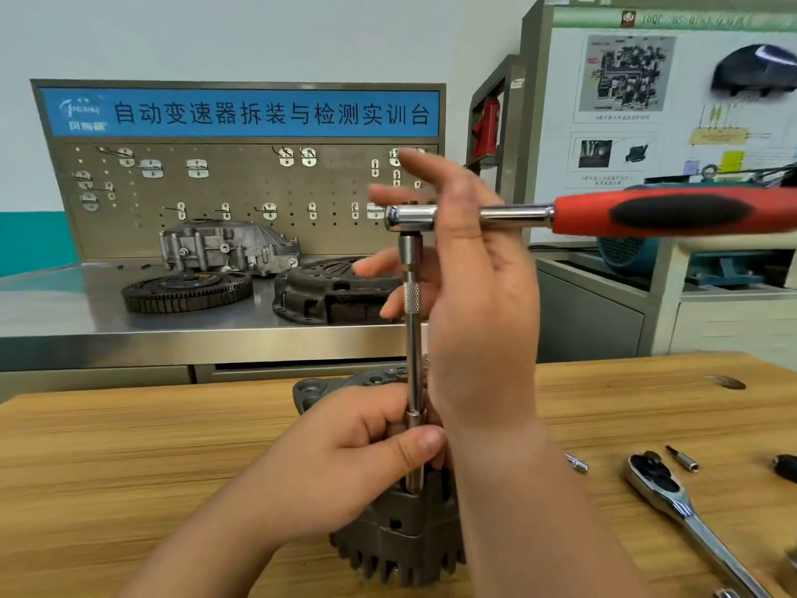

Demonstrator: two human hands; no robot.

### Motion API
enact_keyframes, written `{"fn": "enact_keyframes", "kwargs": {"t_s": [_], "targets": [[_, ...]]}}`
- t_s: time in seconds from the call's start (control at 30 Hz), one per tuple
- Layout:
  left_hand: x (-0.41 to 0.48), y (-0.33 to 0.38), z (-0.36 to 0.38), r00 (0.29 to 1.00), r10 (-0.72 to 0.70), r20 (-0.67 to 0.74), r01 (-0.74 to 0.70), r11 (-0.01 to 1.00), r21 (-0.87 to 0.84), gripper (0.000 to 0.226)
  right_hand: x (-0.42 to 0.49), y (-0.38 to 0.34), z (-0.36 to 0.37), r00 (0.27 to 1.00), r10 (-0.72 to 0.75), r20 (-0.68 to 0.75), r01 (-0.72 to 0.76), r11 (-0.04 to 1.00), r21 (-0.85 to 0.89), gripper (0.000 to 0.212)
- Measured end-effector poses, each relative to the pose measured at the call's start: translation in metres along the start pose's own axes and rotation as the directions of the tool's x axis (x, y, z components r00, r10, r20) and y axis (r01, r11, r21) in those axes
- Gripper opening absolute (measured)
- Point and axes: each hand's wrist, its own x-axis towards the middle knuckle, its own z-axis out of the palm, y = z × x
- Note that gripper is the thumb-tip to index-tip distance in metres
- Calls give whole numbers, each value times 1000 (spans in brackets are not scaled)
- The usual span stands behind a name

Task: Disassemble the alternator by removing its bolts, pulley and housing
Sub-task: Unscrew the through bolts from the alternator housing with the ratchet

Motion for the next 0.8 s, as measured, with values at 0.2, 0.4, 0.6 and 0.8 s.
{"fn": "enact_keyframes", "kwargs": {"t_s": [0.2, 0.4, 0.6, 0.8], "targets": [[0, -2, -2, 998, 11, 58, -11, 1000, -6, 47, 0, -2, 2, 964, -243, 111, 262, 940, -216, 23], [1, 4, -1, 994, 67, 92, -61, 996, -72, 21, 5, -4, -4, 950, 282, 136, -312, 888, 337, 46], [1, 2, -2, 991, 73, 108, -56, 986, -158, 19, 2, 1, -4, 949, 268, 168, -305, 918, 252, 49], [1, 8, 1, 986, 83, 145, -53, 979, -195, 37, 4, -7, -5, 931, -301, 208, 345, 912, -222, 22]]}}
